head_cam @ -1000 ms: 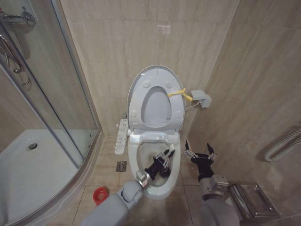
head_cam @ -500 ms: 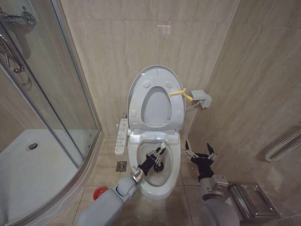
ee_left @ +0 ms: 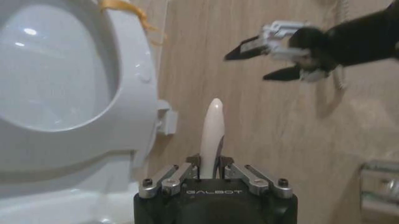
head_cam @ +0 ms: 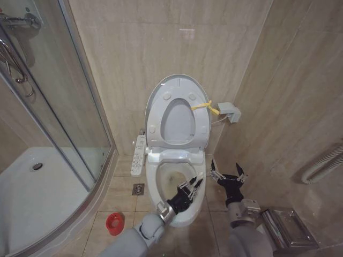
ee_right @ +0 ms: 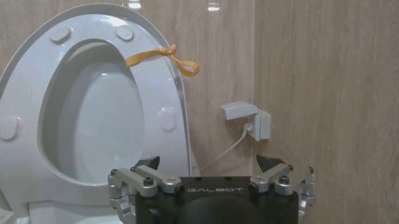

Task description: Open the toilet lid, clean the toilet bowl with a toilet brush, close the toilet lid, and flush.

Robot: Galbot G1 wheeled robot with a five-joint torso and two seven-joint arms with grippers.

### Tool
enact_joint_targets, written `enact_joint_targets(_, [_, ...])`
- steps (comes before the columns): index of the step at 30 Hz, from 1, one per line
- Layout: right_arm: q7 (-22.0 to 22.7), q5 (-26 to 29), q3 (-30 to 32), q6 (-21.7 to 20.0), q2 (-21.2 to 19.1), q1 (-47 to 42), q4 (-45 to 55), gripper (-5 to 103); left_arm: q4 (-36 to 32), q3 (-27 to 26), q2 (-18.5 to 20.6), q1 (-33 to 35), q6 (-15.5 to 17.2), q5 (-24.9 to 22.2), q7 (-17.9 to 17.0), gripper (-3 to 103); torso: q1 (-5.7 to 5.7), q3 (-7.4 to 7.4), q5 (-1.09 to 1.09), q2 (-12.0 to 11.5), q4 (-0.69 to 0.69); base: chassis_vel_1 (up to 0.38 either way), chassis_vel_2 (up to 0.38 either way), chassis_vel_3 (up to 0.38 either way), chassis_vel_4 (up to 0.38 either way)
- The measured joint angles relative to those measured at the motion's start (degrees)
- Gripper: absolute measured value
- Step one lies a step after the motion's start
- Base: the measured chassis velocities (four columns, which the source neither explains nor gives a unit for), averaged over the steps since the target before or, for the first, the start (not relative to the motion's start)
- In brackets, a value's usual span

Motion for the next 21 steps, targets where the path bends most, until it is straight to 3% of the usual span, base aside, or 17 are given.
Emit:
enact_joint_targets(7, [0.00, 0.00, 0.00, 0.00, 0.00, 0.00, 0.00, 100, 2.08, -2.32, 1.85, -1.67, 1.62, -0.38, -0.68, 19, 0.00, 0.01, 0.00, 0.00, 0.00, 0.000, 0.000, 0.000, 0.000])
enact_joint_targets(21, [0.00, 0.00, 0.00, 0.00, 0.00, 0.00, 0.00, 100, 1.97, -5.10, 6.10, -1.02, 0.65, -1.71, 0.59, 19, 0.00, 0.01, 0.00, 0.00, 0.01, 0.000, 0.000, 0.000, 0.000])
